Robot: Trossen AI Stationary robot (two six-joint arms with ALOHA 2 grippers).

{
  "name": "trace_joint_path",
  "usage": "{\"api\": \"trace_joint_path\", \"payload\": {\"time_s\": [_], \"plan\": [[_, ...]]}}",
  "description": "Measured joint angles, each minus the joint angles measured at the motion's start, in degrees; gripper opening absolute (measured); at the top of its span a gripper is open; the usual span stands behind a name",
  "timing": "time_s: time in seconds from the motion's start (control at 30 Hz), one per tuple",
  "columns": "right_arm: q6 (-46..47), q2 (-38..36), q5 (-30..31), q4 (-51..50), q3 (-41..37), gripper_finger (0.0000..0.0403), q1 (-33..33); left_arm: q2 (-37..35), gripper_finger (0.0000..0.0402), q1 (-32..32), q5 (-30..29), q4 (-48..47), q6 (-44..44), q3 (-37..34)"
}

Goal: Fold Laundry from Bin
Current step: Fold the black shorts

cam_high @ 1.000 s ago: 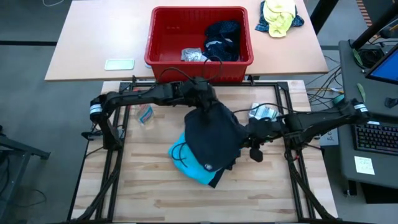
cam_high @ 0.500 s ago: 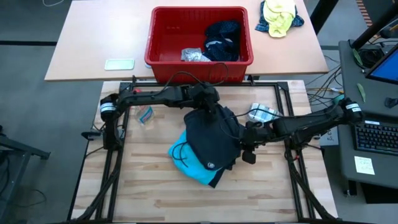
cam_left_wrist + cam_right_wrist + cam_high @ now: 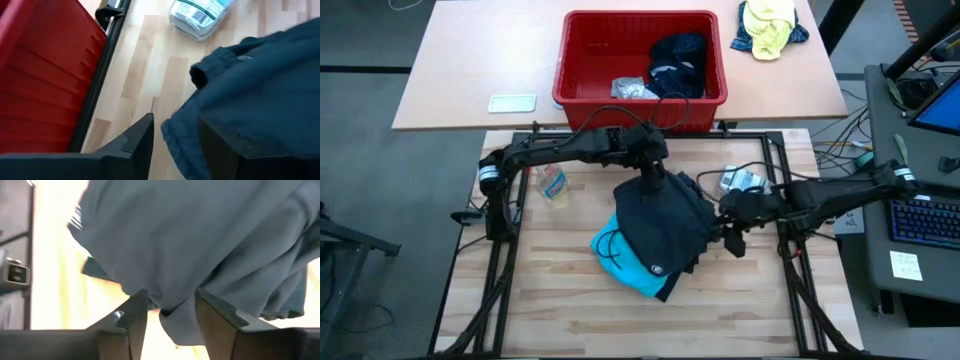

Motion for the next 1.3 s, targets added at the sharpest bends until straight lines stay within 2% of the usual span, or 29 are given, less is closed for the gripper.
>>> {"api": "trace_joint_path", "payload": {"time_s": [0.1, 0.23, 0.33, 0.4, 0.47, 0.6, 0.67, 0.73, 0.9, 1.07, 1.23, 1.3], "plan": [[-2.07, -3.26, 3.07, 0.12, 0.0, 0.0168, 0.0, -0.63, 0.0143, -1.63, 0.08, -3.83, -0.01, 3.37], [-10.59, -5.99, 7.32, 5.78, -0.64, 0.0167, 0.0, -2.09, 0.0135, -7.71, 0.12, -2.57, 1.02, 3.05], [-19.86, -6.02, 5.68, 16.13, -2.43, 0.0149, 0.0, -2.57, 0.0118, -14.25, -0.58, 1.79, 4.32, -1.04], [-25.7, -4.92, 3.76, 22.9, -3.83, 0.0129, -0.23, -2.67, 0.0105, -18.61, -3.44, 6.64, 6.93, -5.34], [-30.83, -3.13, 1.78, 30.15, -5.86, 0.0104, -0.73, -2.68, 0.0091, -22.4, -6.81, 11.74, 8.36, -10.11], [-37.32, 1.66, -1.65, 45.72, -10.61, 0.0041, -2.39, -2.8, 0.0064, -26.94, -8.58, 24.11, 8.73, -18.95], [-38.86, 4.74, -1.76, 52.44, -12.67, 0.0018, -3.58, -2.83, 0.0052, -28.09, -8.61, 29.79, 7.5, -22.06], [-39.0, 8.05, -1.78, 58.25, -14.3, 0.0014, -4.91, -2.89, 0.004, -28.96, -8.64, 33.14, 5.89, -24.1], [-38.47, 16.23, -2.0, 63.78, -14.88, 0.0012, -8.67, -2.92, 0.0018, -30.27, -7.98, 32.2, 0.29, -25.93], [-37.8, 23.41, -2.61, 68.32, -14.93, 0.0012, -13.41, -2.85, 0.0002, -30.44, -2.18, 31.97, -6.01, -28.81], [-34.37, 27.06, -11.35, 72.39, -14.91, 0.0012, -20.32, -1.39, 0.0, -30.35, 1.2, 33.22, -8.7, -32.78], [-33.46, 27.56, -13.03, 72.15, -14.91, 0.0012, -22.71, -1.41, 0.0, -30.23, 2.78, 33.22, -8.37, -33.6]]}}
